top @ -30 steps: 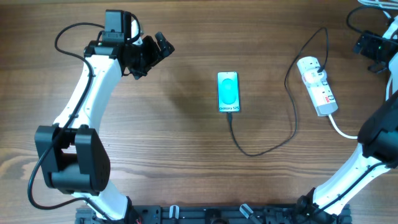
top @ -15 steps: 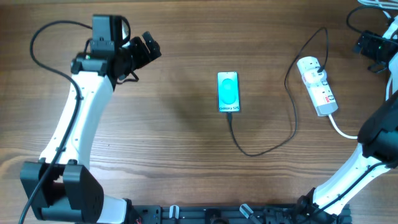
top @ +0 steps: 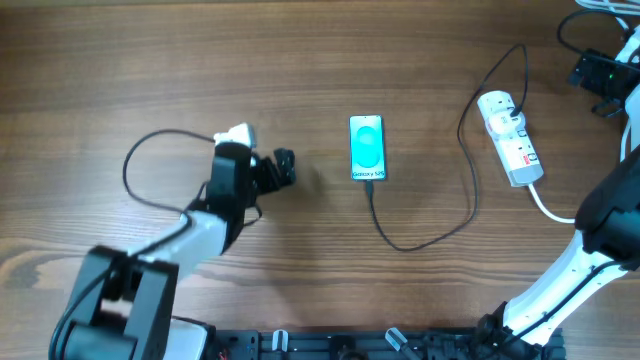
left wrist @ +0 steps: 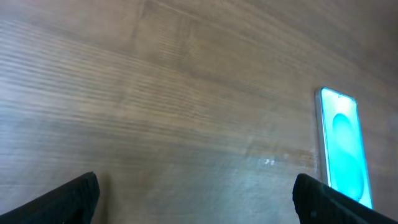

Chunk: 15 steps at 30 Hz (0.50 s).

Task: Plug charger to phone and switch on socket

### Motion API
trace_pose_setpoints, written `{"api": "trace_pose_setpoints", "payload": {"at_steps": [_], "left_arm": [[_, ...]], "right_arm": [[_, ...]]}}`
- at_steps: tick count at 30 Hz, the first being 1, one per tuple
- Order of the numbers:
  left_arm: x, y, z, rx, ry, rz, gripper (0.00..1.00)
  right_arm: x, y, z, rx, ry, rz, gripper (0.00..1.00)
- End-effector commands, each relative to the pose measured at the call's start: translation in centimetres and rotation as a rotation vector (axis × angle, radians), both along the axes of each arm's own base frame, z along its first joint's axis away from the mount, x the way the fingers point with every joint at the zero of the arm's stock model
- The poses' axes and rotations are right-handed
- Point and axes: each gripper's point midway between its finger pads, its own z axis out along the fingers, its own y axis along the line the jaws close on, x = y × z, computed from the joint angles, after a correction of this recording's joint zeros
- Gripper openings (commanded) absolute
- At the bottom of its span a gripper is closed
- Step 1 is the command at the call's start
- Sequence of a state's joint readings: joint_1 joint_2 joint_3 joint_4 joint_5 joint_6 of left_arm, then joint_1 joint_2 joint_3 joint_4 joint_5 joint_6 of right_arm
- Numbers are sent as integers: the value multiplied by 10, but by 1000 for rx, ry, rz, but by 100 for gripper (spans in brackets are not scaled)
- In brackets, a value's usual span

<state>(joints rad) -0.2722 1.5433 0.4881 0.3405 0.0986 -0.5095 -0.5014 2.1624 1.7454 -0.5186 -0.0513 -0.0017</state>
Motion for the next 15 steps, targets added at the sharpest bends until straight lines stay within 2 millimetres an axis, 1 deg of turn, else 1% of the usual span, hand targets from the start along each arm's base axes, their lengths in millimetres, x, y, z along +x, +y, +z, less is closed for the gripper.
{"api": "trace_pose_setpoints", "payload": {"at_steps": [1,2,3,6,8,11,15], "left_arm": [[-16,12,14,3,-102,31,100],[-28,19,16,1,-144,48,100],[-34,23,17,-3,-162,68,100],[-52,46,18,-21,-204,193,100],[-64,58,15,-25,-220,250,100],[-76,64,14,-21,-237,264,100],[-80,68,18,-13,-242,277,100]], "right_arm": [[2,-4,20,-22,-36,-9,100],[2,-4,20,-22,-35,-9,100],[2,-4,20,-22,-35,-9,100],[2,-4,20,-22,-35,-9,100],[2,-4,20,-22,-35,-9,100],[2,-4,20,-22,-35,-9,100],[2,-4,20,-22,-35,-9,100]]}}
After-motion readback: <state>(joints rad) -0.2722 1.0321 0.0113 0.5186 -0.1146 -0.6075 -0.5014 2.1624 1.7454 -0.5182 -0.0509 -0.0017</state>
